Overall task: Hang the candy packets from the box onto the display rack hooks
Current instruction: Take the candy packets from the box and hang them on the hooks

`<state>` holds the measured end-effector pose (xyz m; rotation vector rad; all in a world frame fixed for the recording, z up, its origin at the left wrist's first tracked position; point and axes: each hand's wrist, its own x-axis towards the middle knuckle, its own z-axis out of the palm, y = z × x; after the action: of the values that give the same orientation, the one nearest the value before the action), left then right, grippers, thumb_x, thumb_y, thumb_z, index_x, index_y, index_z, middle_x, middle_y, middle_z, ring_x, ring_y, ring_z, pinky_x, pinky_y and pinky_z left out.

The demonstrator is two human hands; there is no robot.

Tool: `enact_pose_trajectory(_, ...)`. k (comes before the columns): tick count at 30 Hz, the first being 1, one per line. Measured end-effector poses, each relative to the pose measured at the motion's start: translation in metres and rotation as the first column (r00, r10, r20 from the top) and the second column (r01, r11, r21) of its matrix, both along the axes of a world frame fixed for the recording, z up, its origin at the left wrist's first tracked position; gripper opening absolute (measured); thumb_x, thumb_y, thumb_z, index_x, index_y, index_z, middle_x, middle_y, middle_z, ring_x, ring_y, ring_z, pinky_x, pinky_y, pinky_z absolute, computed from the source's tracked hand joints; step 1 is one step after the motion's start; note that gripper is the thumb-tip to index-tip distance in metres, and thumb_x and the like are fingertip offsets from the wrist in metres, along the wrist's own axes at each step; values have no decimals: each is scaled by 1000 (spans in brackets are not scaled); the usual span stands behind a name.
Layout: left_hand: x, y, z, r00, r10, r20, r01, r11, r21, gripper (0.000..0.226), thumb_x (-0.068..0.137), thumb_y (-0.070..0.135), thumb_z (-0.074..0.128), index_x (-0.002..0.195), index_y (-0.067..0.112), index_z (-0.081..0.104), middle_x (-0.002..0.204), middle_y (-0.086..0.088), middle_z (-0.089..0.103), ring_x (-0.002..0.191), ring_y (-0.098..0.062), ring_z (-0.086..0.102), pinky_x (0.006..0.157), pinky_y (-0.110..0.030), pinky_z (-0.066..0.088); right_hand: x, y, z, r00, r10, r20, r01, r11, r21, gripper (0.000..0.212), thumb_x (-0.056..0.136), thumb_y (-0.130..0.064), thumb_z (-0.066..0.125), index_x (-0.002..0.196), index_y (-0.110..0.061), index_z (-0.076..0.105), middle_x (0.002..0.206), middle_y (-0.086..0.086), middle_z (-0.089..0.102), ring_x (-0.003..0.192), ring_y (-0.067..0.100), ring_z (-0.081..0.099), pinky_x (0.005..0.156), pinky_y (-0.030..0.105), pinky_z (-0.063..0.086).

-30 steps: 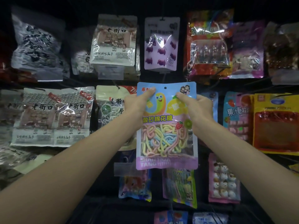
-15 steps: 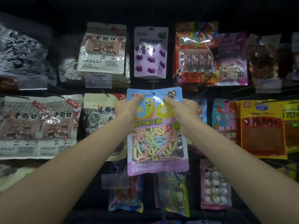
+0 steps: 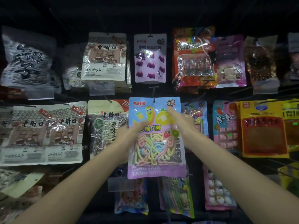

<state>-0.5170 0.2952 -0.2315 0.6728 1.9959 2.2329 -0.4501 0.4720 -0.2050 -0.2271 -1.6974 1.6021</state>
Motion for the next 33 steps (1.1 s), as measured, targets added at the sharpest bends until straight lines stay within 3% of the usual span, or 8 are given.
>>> enact_pose_trajectory(5,10,-22,-46,996,46,-82,-56,991,-125,41,90,37,81,116,14,59,89,0,82,72,-16,79,56,-31,59,34,1,-47,986,53,157,-83,978,191,96,84,-75,69,157,-19,41,160,5,46,139,26,52,116,53,41)
enact_pose_trajectory(9,17,-32,-74,992,28,-124,-43,992,-122,57,87,24,85,134,18,53,106,-7,79,87,-22,80,81,-50,64,55,8,-81,980,128,151,-155,970,190,74,88,-42,83,149,-27,44,133,-4,66,98,10,76,83,38,62)
enact_pose_trajectory(12,22,-36,-82,958,85,-275,-126,983,-135,78,86,31,85,149,31,39,114,-6,72,97,-19,75,72,-33,58,61,10,-102,990,61,129,-94,957,274,88,85,-23,88,151,-47,34,130,-4,67,105,14,74,97,48,59)
enact_pose_trajectory(15,29,-36,-83,909,148,-389,-190,979,-72,88,87,31,84,152,47,29,115,-1,65,100,-14,70,68,-25,52,66,5,-108,1000,3,29,-13,932,362,85,84,-14,87,138,-59,38,116,-7,70,100,13,75,91,46,63)
enact_pose_trajectory(21,28,-32,-78,862,184,-473,-227,973,-36,64,85,39,84,138,51,50,114,4,68,98,-20,73,76,-44,65,69,-2,-96,1000,6,-31,7,920,393,65,91,-12,80,138,-45,50,119,-8,64,94,11,73,73,28,63)
enact_pose_trajectory(25,26,-26,-64,856,190,-481,-238,970,-41,49,91,25,80,135,28,58,105,16,61,88,-1,63,60,-10,50,63,-2,-83,1000,-10,-22,17,917,398,63,94,-14,78,147,-32,49,124,-12,60,97,0,62,60,13,51)
enact_pose_trajectory(27,21,-22,-59,859,194,-473,-251,966,-61,52,92,24,80,140,21,59,105,17,61,81,2,64,54,-7,46,57,0,-77,1000,-20,-15,24,925,380,65,94,-11,78,149,-29,50,132,-6,60,98,-1,60,59,12,49)
enact_pose_trajectory(33,9,-7,-40,847,230,-479,-329,935,-132,62,90,25,80,146,13,57,126,0,70,91,-21,75,80,-46,64,33,4,-61,992,-124,35,102,921,376,66,95,-10,75,153,-24,49,138,0,59,83,3,60,51,14,45)
